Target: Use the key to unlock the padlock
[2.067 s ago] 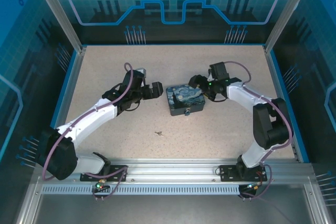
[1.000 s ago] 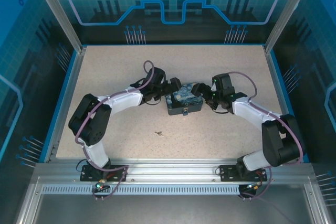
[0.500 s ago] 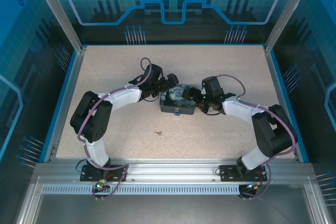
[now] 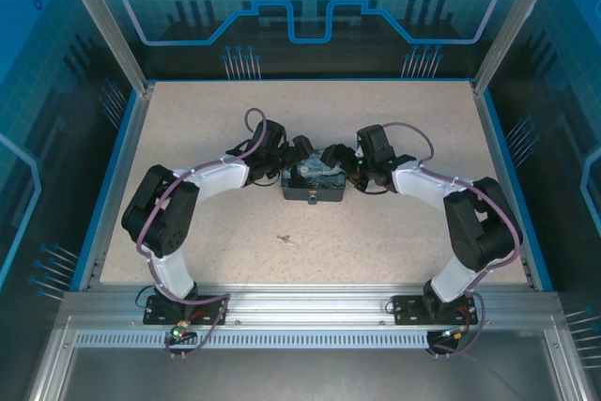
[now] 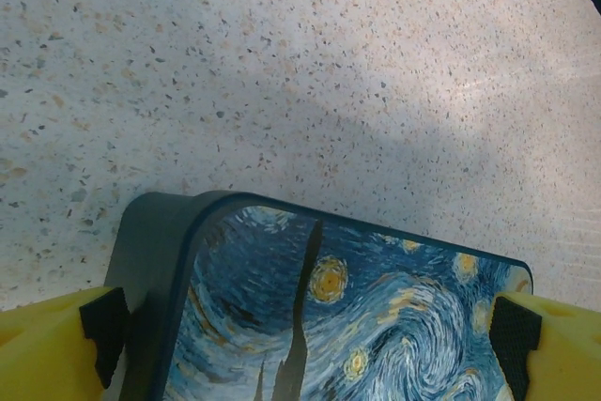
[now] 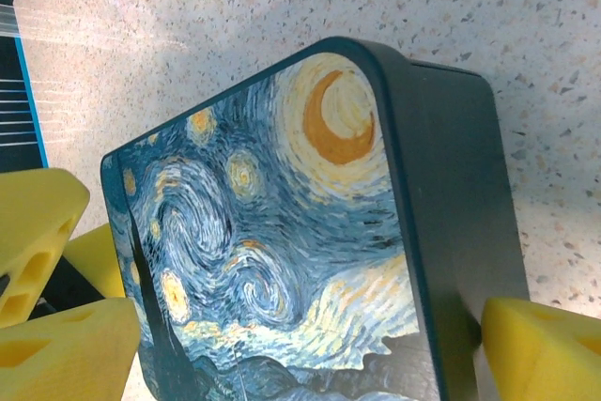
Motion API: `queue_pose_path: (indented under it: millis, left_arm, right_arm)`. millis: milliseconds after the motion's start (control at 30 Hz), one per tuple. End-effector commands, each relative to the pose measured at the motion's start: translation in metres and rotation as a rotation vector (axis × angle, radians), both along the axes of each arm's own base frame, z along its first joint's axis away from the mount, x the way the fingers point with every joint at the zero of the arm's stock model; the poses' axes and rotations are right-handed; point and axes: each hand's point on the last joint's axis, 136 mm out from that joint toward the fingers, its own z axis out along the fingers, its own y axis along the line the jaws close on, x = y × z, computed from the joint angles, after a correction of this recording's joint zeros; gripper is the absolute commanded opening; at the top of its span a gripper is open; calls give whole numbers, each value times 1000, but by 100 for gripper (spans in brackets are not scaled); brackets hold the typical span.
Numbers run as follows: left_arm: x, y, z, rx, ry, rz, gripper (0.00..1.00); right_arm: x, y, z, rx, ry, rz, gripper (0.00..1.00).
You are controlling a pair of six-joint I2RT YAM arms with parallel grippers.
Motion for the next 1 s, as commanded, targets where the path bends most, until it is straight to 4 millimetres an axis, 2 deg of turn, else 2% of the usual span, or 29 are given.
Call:
queue_pose_path:
  millis: [0, 200, 267, 400, 533, 633, 700, 767, 867, 967]
  left_arm:
    - [-4, -6, 14, -55, -17, -8, 99]
    - [-4, -4, 15, -47, -20, -3, 99]
    - [-4, -2, 17, -44, -24, -2, 99]
    - [0, 8, 24, -32, -43, 11, 99]
    - [3, 24, 42, -31, -76, 28, 99]
    - [-1, 39, 55, -16, -103, 38, 99]
    - [-6, 50, 63, -15, -112, 50, 99]
    - [-15, 62, 67, -16, -116, 62, 99]
    - [-33, 79, 73, -20, -118, 87, 99]
    - [-52, 97, 74, -23, -112, 132, 99]
  right_arm:
    - [11, 16, 15, 48, -32, 17, 94]
    - [16, 15, 17, 40, -36, 18, 94]
    - [16, 11, 18, 24, -43, 11, 98]
    - [16, -16, 26, -82, -76, -36, 100]
    - [12, -44, 43, -192, -122, -49, 100]
    - [4, -53, 56, -200, -150, -12, 100]
    - [-4, -47, 65, -195, -186, 70, 100]
    - [-20, -37, 74, -208, -215, 181, 99]
    - [-53, -17, 79, -246, -256, 350, 99]
    - [-91, 9, 75, -287, -276, 525, 93]
